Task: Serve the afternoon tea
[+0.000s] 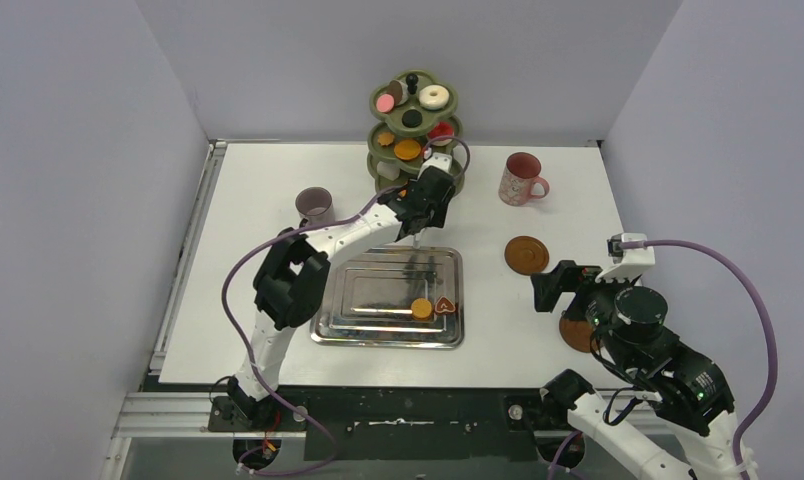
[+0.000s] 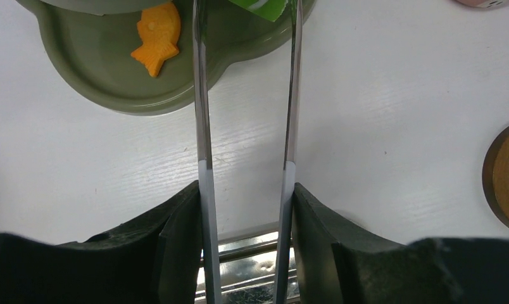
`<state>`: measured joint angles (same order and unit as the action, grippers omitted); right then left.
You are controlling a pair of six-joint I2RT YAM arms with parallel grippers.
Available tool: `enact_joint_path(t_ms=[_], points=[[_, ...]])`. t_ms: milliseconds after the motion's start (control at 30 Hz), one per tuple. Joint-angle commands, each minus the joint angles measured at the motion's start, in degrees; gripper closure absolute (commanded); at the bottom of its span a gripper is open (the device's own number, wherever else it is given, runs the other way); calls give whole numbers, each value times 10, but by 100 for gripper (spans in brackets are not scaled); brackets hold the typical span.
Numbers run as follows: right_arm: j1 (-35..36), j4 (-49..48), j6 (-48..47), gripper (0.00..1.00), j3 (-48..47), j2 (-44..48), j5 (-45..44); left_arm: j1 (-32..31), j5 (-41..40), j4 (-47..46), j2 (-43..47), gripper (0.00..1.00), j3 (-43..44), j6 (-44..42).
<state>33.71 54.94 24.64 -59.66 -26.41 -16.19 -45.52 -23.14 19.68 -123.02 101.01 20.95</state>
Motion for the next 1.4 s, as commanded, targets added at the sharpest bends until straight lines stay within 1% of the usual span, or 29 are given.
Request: enact_joint_path(t_ms=[0, 133, 400, 467, 833, 1233, 1367], points=[[-3, -18, -10, 0, -16, -7, -20, 9, 17, -55, 10, 54, 34, 0], [-3, -13, -14, 0, -19, -5, -26, 9, 27, -61, 20, 50, 22, -5], [-3, -11, -12, 0, -21, -3, -28, 10, 37, -48, 32, 48, 13, -16], [-3, -10, -12, 0, -23, -4, -27, 10, 37, -45, 36, 50, 11, -15], [-3, -3, -10, 0, -25, 2, -26, 10, 44, -46, 40, 72, -14, -9], [-3, -8, -17, 0, -23, -4, -32, 10, 24, -20, 5, 75, 24, -16], [-3, -16, -21, 0, -24, -10, -36, 11, 22, -33, -3, 76, 30, -26]])
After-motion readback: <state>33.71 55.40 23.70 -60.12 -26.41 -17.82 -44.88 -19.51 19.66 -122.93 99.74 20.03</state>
